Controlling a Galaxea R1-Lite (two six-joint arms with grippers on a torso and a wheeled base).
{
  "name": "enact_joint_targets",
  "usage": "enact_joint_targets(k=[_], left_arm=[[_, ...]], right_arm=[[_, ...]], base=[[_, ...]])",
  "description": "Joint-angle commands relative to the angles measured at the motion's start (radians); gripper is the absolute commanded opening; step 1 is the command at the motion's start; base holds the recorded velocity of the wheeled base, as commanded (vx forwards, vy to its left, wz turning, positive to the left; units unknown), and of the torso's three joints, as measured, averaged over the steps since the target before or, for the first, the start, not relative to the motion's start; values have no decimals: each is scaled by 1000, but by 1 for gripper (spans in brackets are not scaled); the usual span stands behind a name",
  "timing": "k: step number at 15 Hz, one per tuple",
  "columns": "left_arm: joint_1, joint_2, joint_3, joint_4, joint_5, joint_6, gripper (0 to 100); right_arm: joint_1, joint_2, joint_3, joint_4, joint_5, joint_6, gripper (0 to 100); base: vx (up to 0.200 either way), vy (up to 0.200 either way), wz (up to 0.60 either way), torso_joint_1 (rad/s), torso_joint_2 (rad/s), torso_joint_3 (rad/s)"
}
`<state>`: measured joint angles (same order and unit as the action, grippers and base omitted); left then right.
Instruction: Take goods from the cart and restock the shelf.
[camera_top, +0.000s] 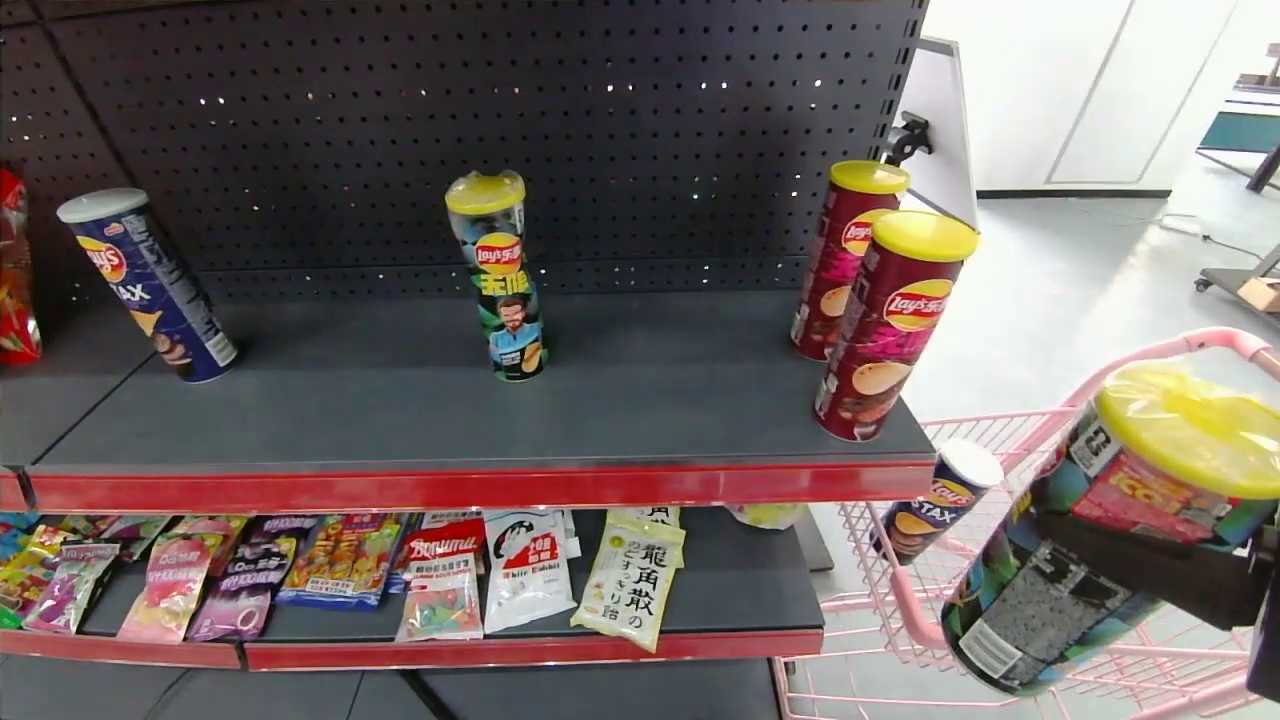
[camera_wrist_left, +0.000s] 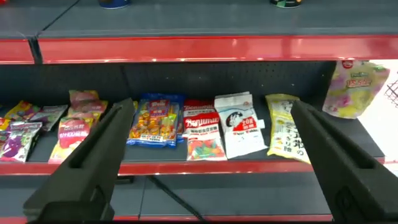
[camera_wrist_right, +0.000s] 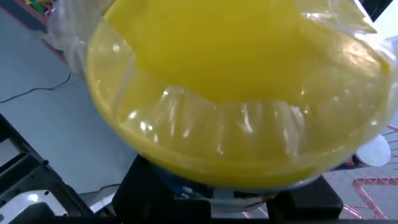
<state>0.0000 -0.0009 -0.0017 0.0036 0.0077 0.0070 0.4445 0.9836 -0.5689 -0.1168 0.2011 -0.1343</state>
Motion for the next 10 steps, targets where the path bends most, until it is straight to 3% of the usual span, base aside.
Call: enact_joint_targets(k=[1, 8, 10], left_arm=[[0, 1, 0, -1, 0, 1, 100], [0, 1, 0, -1, 0, 1, 100], [0, 1, 0, -1, 0, 2, 100]], right_arm=[[-1, 0, 44, -41, -3, -1, 0], [57, -22, 72, -50, 12, -2, 0], [76, -28, 81, -53, 124, 2, 0]], base=[[0, 200, 0, 2, 2, 2], [0, 200, 0, 2, 2, 2], [0, 200, 0, 5, 2, 0]])
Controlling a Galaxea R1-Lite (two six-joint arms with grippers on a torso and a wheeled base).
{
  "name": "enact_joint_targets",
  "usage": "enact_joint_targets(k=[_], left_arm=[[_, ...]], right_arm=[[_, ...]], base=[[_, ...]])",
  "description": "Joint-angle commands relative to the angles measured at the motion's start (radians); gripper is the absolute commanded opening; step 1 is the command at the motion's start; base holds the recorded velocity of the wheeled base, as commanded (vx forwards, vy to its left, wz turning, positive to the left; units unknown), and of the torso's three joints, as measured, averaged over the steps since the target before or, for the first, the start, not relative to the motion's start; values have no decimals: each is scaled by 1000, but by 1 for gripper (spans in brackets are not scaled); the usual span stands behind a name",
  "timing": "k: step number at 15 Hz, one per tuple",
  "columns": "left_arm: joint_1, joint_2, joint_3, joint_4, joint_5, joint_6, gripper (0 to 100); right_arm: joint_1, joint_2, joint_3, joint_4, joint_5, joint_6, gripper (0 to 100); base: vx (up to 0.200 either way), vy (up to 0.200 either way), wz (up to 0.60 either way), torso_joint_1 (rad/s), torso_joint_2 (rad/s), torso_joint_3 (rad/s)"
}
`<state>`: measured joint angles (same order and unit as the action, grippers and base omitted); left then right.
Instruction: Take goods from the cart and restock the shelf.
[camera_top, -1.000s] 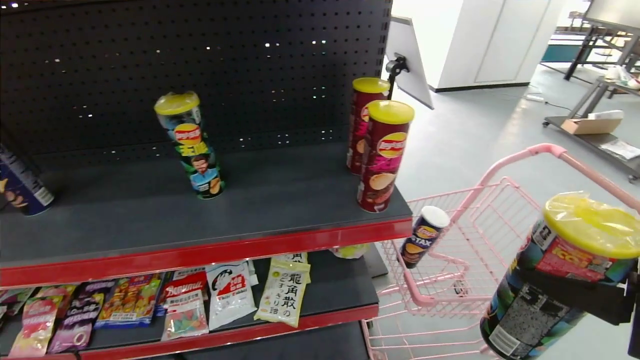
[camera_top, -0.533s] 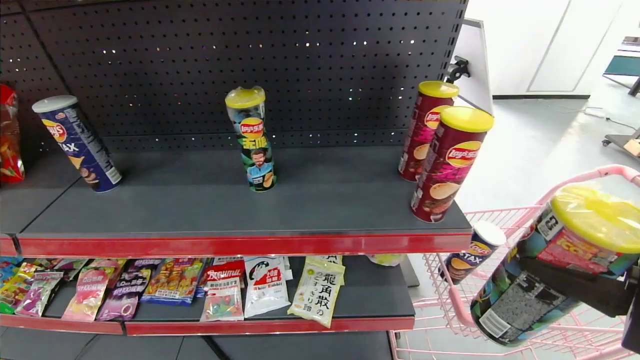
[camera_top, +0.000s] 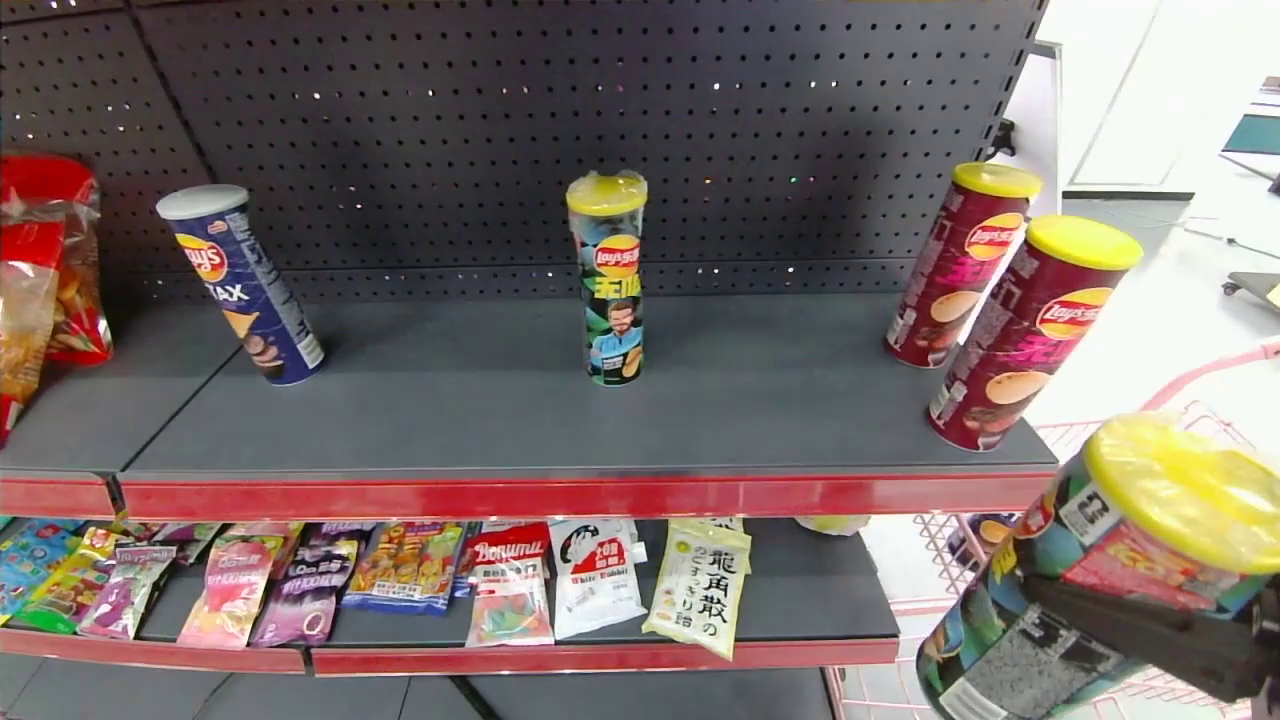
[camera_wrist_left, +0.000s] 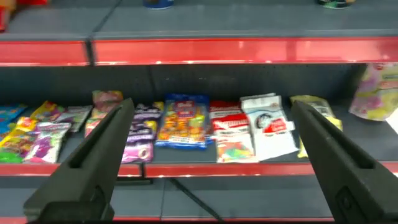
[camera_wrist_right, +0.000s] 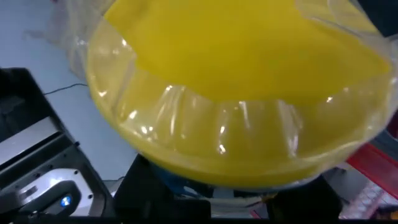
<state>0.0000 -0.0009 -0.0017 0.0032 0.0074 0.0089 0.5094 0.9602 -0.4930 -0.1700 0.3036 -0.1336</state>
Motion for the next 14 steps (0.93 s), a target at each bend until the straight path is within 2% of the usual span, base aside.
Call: enact_joint_targets(k=[1, 5, 10, 14], left_arm=[[0, 1, 0, 0, 0, 0, 100], [0, 1, 0, 0, 0, 0, 100], [0, 1, -1, 0, 0, 3, 100], [0, 1, 0, 0, 2, 3, 100]], right_arm=[[11, -3, 5, 0, 69, -3, 0], [15, -5, 10, 1, 81, -4, 0], [18, -6, 10, 1, 91, -12, 0], [31, -6, 10, 1, 91, -12, 0]], base=[[0, 200, 0, 2, -2, -2], [0, 200, 0, 2, 1, 0], [0, 0, 0, 0, 0, 0], [200, 0, 0, -7, -6, 1]])
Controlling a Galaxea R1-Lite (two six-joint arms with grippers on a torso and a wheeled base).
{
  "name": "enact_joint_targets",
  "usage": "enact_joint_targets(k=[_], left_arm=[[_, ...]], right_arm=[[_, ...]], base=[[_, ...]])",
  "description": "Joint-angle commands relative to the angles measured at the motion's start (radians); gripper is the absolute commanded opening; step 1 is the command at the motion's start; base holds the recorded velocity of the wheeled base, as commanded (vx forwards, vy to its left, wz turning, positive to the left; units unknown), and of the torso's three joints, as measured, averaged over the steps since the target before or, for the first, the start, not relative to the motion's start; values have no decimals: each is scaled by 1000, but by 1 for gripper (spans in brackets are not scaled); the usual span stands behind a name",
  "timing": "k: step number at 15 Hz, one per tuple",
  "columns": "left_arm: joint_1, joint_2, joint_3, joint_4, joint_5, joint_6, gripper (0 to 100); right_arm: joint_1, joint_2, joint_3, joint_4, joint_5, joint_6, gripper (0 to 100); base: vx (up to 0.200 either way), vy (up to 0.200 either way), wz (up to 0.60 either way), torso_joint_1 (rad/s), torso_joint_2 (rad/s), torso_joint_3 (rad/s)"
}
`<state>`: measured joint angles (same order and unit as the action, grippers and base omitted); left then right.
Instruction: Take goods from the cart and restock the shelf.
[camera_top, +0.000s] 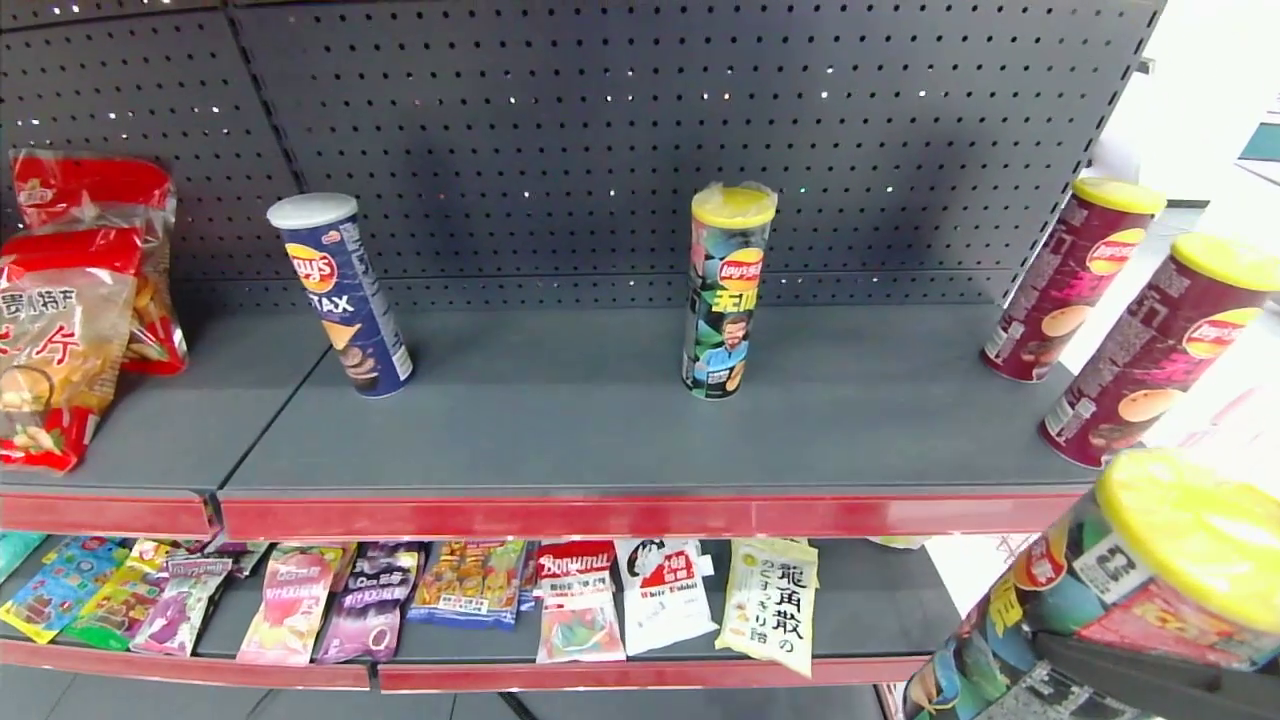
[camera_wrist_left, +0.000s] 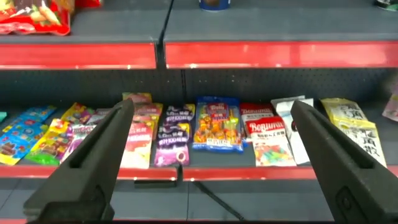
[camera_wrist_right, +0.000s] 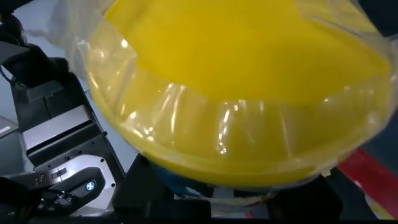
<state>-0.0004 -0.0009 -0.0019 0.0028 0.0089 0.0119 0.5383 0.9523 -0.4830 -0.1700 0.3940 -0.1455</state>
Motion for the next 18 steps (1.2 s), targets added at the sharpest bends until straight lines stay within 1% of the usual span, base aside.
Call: enact_joint_targets(k=[1, 5, 9, 13, 14, 15, 16, 17, 18], left_arm=[[0, 1, -1, 0, 0, 0, 100], [0, 1, 0, 0, 0, 0, 100], [0, 1, 0, 0, 0, -7, 100], [-1, 15, -1, 2, -1, -1, 100], [-21, 48, -1, 0, -27, 6, 100], [-21, 50, -1, 0, -61, 22, 100], [-23, 48, -20, -4, -109, 51, 100], [-36, 145, -164, -3, -170, 34, 100], [-46, 349, -372, 5, -233, 14, 100]], right_arm=[[2, 3, 0, 1, 0, 0, 0], [5, -1, 0, 1, 14, 0, 0], [8, -49, 17, 3, 11, -16, 0], [9, -122, 32, 15, 12, -48, 0], [25, -145, 60, 18, 14, -46, 0], [34, -155, 64, 18, 14, -43, 0], [57, -153, 49, 17, 17, -32, 0], [65, -145, 35, 18, 17, -19, 0], [66, -135, 27, 18, 14, -14, 0]], base=[[200, 0, 0, 12, 12, 7], [200, 0, 0, 8, 4, -1], [0, 0, 0, 0, 0, 0], [0, 0, 0, 0, 0, 0], [0, 0, 0, 0, 0, 0], [0, 0, 0, 0, 0, 0], [0, 0, 0, 0, 0, 0], [0, 0, 0, 0, 0, 0], [0, 0, 0, 0, 0, 0]])
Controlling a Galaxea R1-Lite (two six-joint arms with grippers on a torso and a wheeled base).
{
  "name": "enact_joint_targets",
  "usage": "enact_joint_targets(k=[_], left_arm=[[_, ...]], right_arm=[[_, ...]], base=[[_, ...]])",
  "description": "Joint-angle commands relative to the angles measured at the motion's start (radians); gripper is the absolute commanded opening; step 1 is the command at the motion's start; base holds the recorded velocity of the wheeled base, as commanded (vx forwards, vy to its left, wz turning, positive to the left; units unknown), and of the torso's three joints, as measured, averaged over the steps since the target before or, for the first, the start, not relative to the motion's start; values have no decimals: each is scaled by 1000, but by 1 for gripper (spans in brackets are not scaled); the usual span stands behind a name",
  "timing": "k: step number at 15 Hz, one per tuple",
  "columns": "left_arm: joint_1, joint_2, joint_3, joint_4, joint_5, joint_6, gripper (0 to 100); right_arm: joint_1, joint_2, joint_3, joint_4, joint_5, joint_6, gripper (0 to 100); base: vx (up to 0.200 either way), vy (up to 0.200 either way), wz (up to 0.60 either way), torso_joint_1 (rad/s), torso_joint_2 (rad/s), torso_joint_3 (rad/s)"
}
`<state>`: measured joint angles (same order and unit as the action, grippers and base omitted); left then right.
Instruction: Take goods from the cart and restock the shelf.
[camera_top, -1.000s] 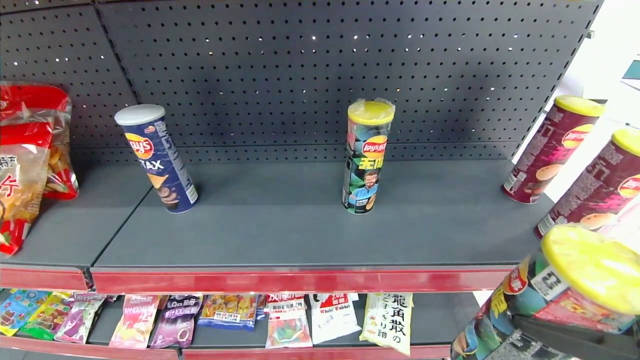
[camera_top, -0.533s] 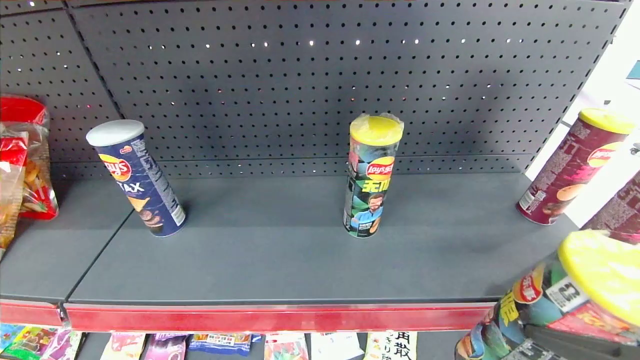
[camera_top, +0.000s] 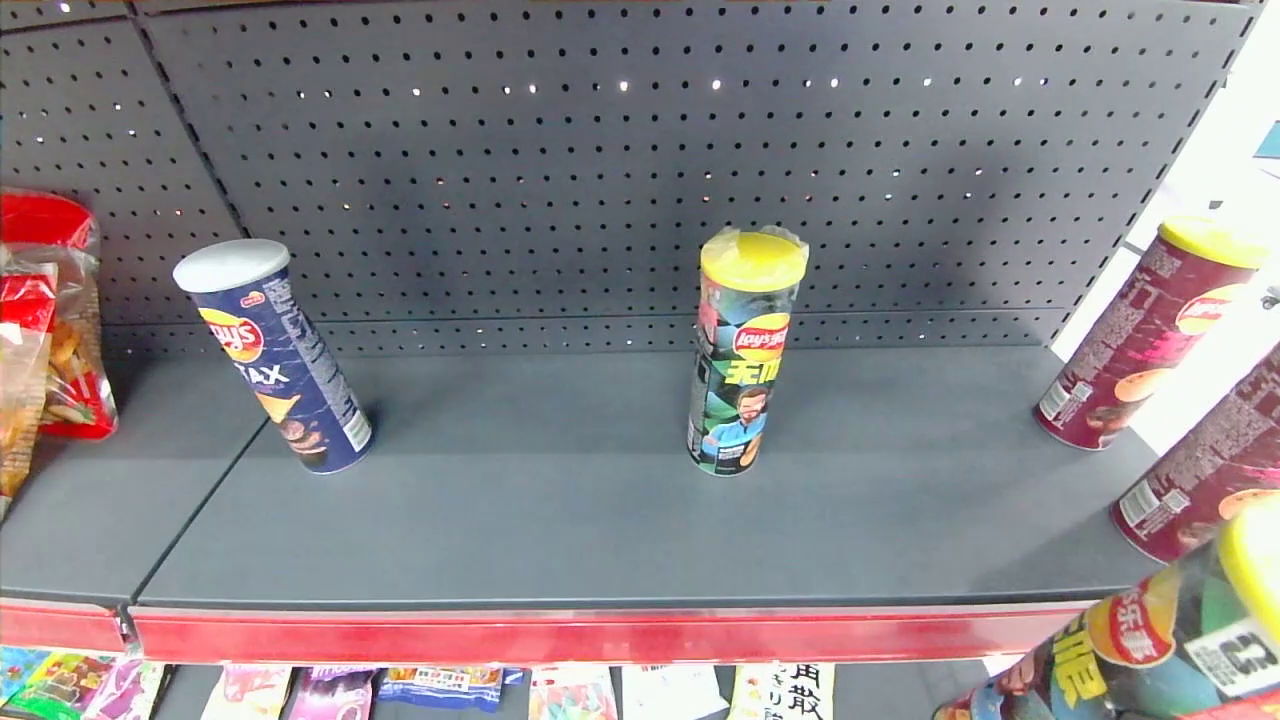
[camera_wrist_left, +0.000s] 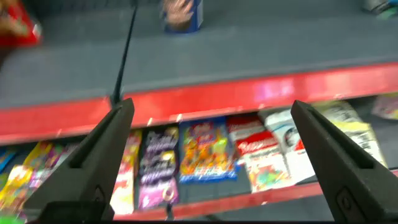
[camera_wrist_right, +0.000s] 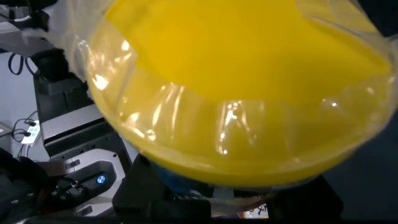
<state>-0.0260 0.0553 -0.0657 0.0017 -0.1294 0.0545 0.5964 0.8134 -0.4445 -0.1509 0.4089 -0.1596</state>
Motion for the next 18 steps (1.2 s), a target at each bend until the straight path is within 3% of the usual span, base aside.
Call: enact_joint_targets(k=[1, 2, 3, 4, 5, 7, 9, 13, 18], left_arm=[[-35, 426, -422, 4, -182, -24, 100], [-65, 569, -493, 3, -309, 19, 100], [-86, 709, -546, -2, -401, 87, 100], [-118, 824, -592, -9, -472, 134, 100], [-178, 943, -644, -39, -518, 157, 100], [-322, 1115, -733, -65, -518, 154, 100], [-384, 1290, -850, -77, -516, 162, 100], [-453, 1509, -916, -238, -513, 162, 100], [-505, 1680, -1088, -253, -466, 163, 100]], right_arm=[[8, 7, -10, -1, -7, 0, 0], [6, 7, 1, -3, -10, 0, 0], [2, 4, 3, -3, -10, 0, 0], [0, 3, -7, -3, -12, 0, 0], [-1, 12, -14, -3, -15, 2, 0], [-7, 21, -14, -3, -21, 2, 0], [-10, 18, -16, -3, -29, 3, 0], [-15, 35, -28, -3, -30, 2, 0], [-17, 36, -43, -1, -30, 3, 0]], base=[[0, 0, 0, 0, 0, 0], [0, 0, 0, 0, 0, 0], [0, 0, 0, 0, 0, 0], [0, 0, 0, 0, 0, 0], [0, 0, 0, 0, 0, 0], [0, 0, 0, 0, 0, 0], [0, 0, 0, 0, 0, 0], [0, 0, 0, 0, 0, 0], [0, 0, 0, 0, 0, 0]])
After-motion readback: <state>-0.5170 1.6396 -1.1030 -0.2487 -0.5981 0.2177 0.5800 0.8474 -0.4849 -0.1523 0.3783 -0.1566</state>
